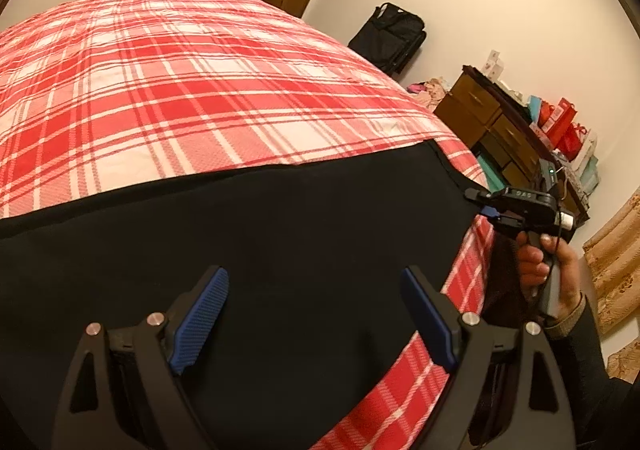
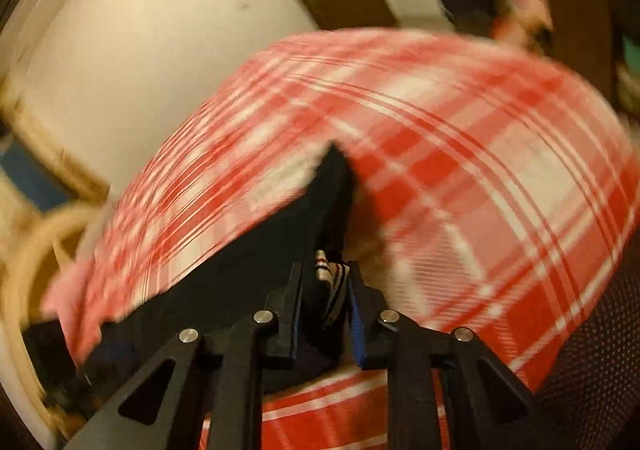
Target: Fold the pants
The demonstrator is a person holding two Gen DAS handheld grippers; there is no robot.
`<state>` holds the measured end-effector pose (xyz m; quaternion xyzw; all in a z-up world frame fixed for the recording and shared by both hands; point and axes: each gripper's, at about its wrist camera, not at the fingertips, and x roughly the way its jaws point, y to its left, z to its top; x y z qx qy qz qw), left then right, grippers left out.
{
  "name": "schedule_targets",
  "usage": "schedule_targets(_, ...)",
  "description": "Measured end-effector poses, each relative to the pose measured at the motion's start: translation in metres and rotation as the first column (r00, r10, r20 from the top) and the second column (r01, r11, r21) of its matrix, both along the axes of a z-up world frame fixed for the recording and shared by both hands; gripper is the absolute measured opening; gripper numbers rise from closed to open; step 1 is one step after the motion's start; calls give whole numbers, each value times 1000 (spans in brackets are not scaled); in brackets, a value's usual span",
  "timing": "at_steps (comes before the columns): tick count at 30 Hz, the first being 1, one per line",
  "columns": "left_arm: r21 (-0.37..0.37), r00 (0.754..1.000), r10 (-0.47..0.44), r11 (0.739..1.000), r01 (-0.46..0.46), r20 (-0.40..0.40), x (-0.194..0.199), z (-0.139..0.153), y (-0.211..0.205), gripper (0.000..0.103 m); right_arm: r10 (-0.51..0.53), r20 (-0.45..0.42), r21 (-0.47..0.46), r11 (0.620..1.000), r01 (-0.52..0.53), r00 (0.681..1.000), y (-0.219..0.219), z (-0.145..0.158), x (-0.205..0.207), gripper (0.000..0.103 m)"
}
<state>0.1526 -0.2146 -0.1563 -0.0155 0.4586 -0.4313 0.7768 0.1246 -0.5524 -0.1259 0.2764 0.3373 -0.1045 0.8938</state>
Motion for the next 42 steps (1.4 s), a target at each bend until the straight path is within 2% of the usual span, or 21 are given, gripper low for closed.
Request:
schedule_targets(1, -12, 1000, -6, 1000, 6, -3, -1, 2, -2, 89, 48, -5, -92, 995, -48, 999, 25, 8, 6, 19)
schedule_targets(2, -28, 1000, -12, 1000, 12, -12, 0, 3, -3, 89, 80, -11, -147, 986, -81, 997, 40, 12, 6, 19)
schedule_targets(4, -70, 999, -24, 997, 21, -48, 2, 4, -7, 89, 153, -49, -283, 946, -160, 987, 85, 14, 16, 19)
schedule_targets(9, -159, 987, -60, 987, 36, -146, 13, 1, -31, 89, 236, -158, -433, 856, -282, 959, 137, -10, 28, 19)
schedule_targets(13, -212, 968, -88, 977, 37, -235, 26, -9, -62, 89, 264, -176, -461, 829, -317, 948, 149, -18, 24, 19)
schedule_targets(15, -221, 957, -129, 973, 71, -260, 27, -15, -85, 90, 274, -171, -468, 823, -322, 946, 152, -17, 23, 19)
schedule_targets(17, -198, 950, -156, 975, 104, -271, 23, -20, -100, 89, 289, -169, -478, 812, -335, 942, 156, -17, 23, 19)
schedule_targets(18, -191, 955, -150, 976, 102, -256, 21, -20, -105, 89, 301, -166, -481, 807, -343, 939, 158, -17, 21, 19)
schedule_targets(20, -217, 953, -163, 970, 108, -256, 20, -17, -113, 87, 324, -161, -484, 797, -361, 932, 163, -17, 22, 19)
schedule_targets(22, -207, 951, -161, 972, 107, -264, 20, -16, -122, 78, 344, -160, -505, 776, -377, 925, 169, -15, 19, 20)
schedule_targets(23, -203, 952, -163, 973, 112, -260, 20, -14, -123, 70, 352, -158, -517, 767, -381, 923, 171, -15, 18, 22)
schedule_targets(24, -191, 955, -162, 975, 116, -249, 19, -14, -126, 56, 363, -156, -516, 763, -389, 919, 171, -14, 17, 22)
schedule_targets(25, -174, 957, -160, 978, 120, -240, 18, -14, -128, 49, 379, -150, -510, 762, -400, 913, 171, -14, 15, 24)
schedule_targets(26, -161, 961, -163, 979, 128, -226, 15, -14, -130, 35, 395, -131, -505, 763, -404, 909, 169, -12, 12, 25)
schedule_targets(27, -152, 964, -161, 980, 130, -211, 15, -13, -128, 16, 403, -112, -497, 769, -402, 908, 165, -10, 8, 31)
schedule_targets(28, -120, 973, -155, 984, 135, -173, 12, -11, -128, 7, 407, -87, -477, 784, -397, 909, 158, -6, 3, 42)
schedule_targets(31, -105, 980, -148, 985, 135, -129, 9, -5, -119, 6, 424, 13, -425, 822, -379, 905, 143, 3, -15, 51)
schedule_targets(35, -130, 989, -132, 984, 123, -65, 12, 19, -93, 6, 405, 85, -403, 849, -341, 910, 133, 7, -30, 52)
schedule_targets(38, -128, 992, -116, 986, 110, -39, 14, 34, -67, 6, 405, 80, -393, 852, -344, 911, 135, 4, -27, 52)
schedule_targets(40, -97, 996, -93, 991, 92, -11, 14, 41, -48, 6, 416, 61, -401, 843, -359, 908, 142, 1, -26, 52)
schedule_targets(42, -97, 997, -73, 993, 70, -22, 14, 44, -30, 6, 431, 45, -422, 826, -374, 901, 146, -2, -25, 52)
